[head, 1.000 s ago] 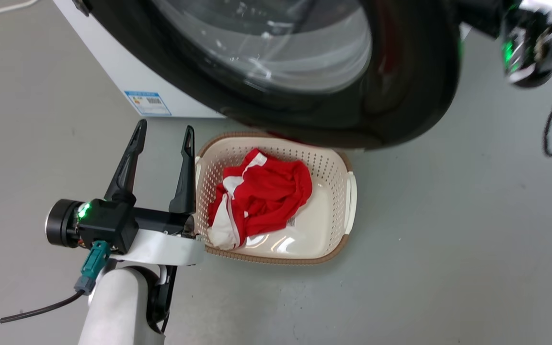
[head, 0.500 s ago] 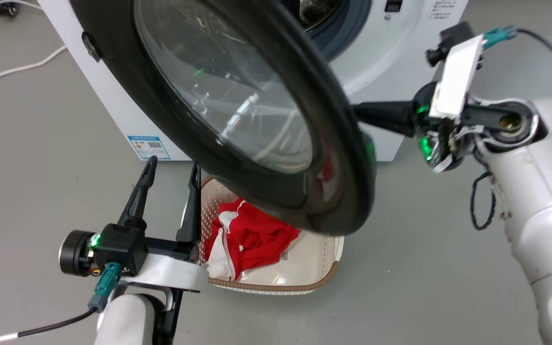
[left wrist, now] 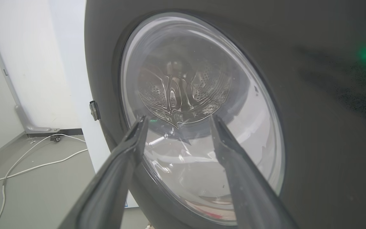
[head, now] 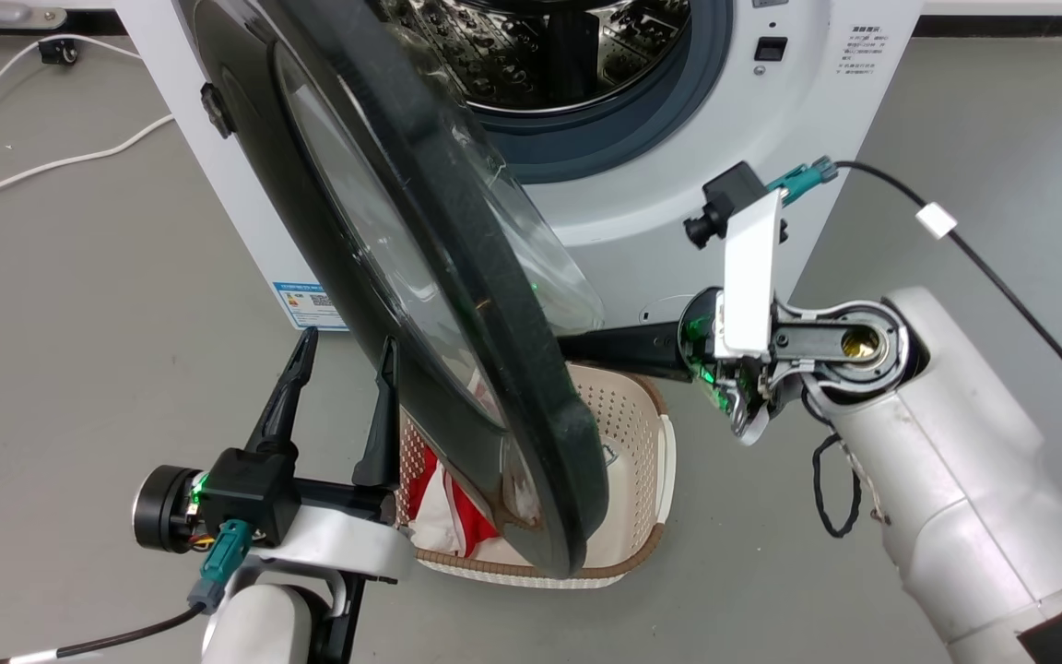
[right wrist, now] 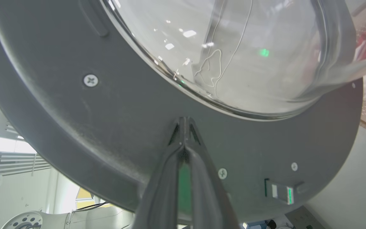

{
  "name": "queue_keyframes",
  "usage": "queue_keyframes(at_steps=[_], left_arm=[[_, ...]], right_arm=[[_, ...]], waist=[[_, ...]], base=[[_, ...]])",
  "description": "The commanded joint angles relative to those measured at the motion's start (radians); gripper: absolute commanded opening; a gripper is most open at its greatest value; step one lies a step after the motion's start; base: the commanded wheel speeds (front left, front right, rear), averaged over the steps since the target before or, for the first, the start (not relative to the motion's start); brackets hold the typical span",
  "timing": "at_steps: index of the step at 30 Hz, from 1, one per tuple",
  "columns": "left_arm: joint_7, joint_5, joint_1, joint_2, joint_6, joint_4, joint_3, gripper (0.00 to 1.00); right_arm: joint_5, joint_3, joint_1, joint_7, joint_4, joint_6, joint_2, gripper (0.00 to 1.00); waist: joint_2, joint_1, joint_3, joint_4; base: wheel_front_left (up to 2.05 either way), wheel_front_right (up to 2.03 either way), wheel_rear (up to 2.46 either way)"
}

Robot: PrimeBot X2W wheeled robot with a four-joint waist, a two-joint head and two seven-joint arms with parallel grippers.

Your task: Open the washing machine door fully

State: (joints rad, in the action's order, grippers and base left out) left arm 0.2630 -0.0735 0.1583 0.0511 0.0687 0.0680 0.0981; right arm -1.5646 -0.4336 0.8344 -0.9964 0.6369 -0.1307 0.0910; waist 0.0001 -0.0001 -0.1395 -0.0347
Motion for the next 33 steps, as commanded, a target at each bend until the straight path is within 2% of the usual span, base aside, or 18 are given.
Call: queue_keyframes(at_steps=[1, 10, 13, 20, 28, 29, 30, 31, 32, 33], left_arm=[[0.003, 0.001, -0.009, -0.001, -0.005, 0.003, 0.006, 1.0], [0.003, 0.001, -0.015, -0.001, -0.008, 0.001, 0.007, 1.0], [0.003, 0.0, -0.011, -0.001, -0.008, 0.003, 0.004, 1.0], [0.003, 0.002, -0.016, -0.001, -0.014, 0.004, -0.012, 1.0], [0.003, 0.008, -0.031, 0.0, -0.017, 0.003, -0.039, 1.0], [0.003, 0.009, -0.031, 0.0, -0.017, 0.003, -0.043, 1.0], [0.003, 0.009, -0.032, 0.0, -0.016, 0.002, -0.047, 1.0], [0.003, 0.01, -0.033, 0.001, -0.016, 0.002, -0.05, 1.0], [0.003, 0.011, -0.034, 0.001, -0.015, 0.002, -0.053, 1.0], [0.003, 0.011, -0.036, 0.001, -0.014, 0.003, -0.055, 1.0]], right_arm=[[-0.001, -0.008, -0.029, 0.0, -0.013, 0.0, -0.01, 0.0], [-0.021, -0.007, -0.078, 0.053, -0.083, 0.0, -0.029, 0.0], [-0.008, 0.029, -0.093, 0.142, -0.12, 0.0, -0.025, 0.0], [-0.013, 0.193, -0.186, 0.383, -0.208, 0.0, 0.018, 0.0], [-0.013, 0.339, -0.353, 0.563, -0.305, 0.0, 0.072, 0.0], [-0.009, 0.354, -0.382, 0.584, -0.319, 0.0, 0.078, 0.11], [0.005, 0.362, -0.41, 0.608, -0.333, 0.0, 0.084, 0.35], [0.015, 0.376, -0.438, 0.635, -0.348, 0.0, 0.087, 0.87], [0.016, 0.387, -0.463, 0.659, -0.361, 0.0, 0.081, 1.0], [0.027, 0.394, -0.488, 0.68, -0.376, 0.0, 0.077, 1.0]], waist=[[-0.0001, 0.0001, 0.003, -0.002], [-0.0001, 0.0001, 0.003, 0.01], [-0.0001, 0.0001, 0.002, 0.015], [-0.0001, 0.0001, 0.005, 0.029], [-0.0001, 0.0001, 0.016, 0.055], [-0.0001, 0.0001, 0.017, 0.058], [-0.0001, 0.0001, 0.018, 0.062], [-0.0001, 0.0001, 0.019, 0.064], [-0.0001, 0.0001, 0.019, 0.066], [-0.0001, 0.0001, 0.021, 0.068]], base=[[0.0, 0.0, 0.0], [0.0, 0.0, 0.0], [0.0, 0.0, 0.0], [0.0, 0.0, 0.0], [0.0, 0.0, 0.0], [0.0, 0.0, 0.0], [0.0, 0.0, 0.0], [0.0, 0.0, 0.0], [0.0, 0.0, 0.0], [0.0, 0.0, 0.0]])
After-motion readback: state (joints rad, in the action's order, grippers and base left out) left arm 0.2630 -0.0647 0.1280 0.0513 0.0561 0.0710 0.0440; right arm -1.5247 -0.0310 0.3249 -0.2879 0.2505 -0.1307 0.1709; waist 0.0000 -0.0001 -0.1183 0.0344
